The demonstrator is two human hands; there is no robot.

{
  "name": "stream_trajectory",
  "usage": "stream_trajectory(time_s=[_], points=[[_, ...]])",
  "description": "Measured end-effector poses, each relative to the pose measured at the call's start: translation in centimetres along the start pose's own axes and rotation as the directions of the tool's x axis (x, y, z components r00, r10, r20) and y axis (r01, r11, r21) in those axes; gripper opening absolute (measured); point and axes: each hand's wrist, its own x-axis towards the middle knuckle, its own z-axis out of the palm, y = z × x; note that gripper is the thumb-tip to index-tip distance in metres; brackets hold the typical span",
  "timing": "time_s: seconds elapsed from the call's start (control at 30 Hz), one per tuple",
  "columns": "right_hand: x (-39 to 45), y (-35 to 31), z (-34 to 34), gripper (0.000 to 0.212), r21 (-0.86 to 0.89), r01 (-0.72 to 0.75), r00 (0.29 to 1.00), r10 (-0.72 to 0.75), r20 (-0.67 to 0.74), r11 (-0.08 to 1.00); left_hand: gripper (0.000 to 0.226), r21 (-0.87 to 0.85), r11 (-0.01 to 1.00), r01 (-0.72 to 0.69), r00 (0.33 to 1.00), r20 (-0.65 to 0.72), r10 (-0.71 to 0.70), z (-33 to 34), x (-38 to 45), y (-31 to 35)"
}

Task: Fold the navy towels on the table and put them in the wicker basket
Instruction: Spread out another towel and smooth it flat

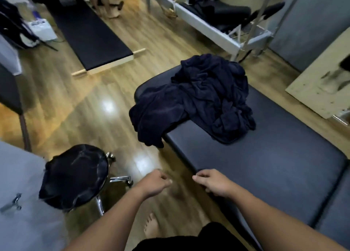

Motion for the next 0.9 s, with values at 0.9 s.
stream_trajectory(time_s=[0.9], points=[[13.2, -0.7, -16.8, 0.071, -0.047, -0.363, 0.716, 0.247, -0.653, 0.931, 0.077, 0.895, 0.088, -0.438, 0.799, 0.343, 0.494, -9.0, 27.0, 27.0]])
